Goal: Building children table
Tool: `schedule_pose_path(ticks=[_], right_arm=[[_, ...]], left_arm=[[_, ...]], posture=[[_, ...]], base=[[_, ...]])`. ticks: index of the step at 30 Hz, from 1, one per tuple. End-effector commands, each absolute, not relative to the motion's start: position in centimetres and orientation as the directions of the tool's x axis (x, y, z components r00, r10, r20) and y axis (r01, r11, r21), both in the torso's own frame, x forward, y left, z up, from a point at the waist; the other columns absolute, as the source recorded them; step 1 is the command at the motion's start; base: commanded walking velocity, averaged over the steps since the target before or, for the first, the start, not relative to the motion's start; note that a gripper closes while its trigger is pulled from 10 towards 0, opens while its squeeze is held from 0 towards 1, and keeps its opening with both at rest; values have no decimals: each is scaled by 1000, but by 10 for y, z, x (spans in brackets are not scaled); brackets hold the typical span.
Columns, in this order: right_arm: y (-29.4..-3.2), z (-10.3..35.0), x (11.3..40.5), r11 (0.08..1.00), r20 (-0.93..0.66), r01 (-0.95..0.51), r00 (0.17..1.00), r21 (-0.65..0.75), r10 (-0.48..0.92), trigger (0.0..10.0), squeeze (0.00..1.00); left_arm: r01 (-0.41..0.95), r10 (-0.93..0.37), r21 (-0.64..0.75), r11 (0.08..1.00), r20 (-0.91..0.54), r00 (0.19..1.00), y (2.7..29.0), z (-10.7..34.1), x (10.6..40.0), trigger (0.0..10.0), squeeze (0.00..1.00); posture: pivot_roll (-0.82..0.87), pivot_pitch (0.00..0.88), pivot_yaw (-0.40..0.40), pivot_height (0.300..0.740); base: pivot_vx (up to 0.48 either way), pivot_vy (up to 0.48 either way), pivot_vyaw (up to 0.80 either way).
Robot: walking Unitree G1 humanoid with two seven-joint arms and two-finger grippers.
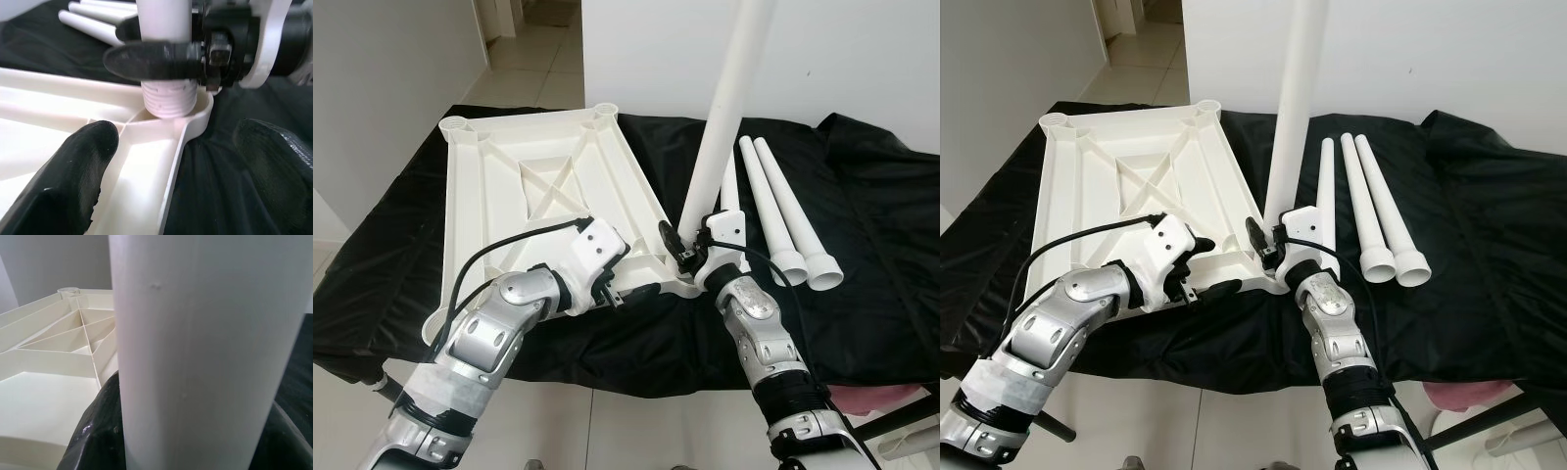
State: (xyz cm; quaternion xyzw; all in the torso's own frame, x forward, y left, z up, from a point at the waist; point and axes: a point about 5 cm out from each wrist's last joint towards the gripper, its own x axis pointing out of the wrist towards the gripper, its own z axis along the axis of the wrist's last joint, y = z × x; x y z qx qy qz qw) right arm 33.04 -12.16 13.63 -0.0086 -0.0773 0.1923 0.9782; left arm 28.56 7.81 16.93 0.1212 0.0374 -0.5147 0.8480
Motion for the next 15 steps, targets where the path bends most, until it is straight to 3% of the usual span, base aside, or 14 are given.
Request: schedule_pose_path(ticks=[1,15], right_arm=[[-128,121,329,934,75,-355,931,-25,356,10000,0],[-135,111,311,929,74,-361,927,-83,367,10000,0]], left_arm=[[871,-852,170,461,-190,488,81,170,286,10000,0],[839,-826,209,502,-173,537,82,177,288,10000,0]], posture=[[15,0,-42,740],[10,0,-34,740]], base=[[0,0,0],[0,0,0]])
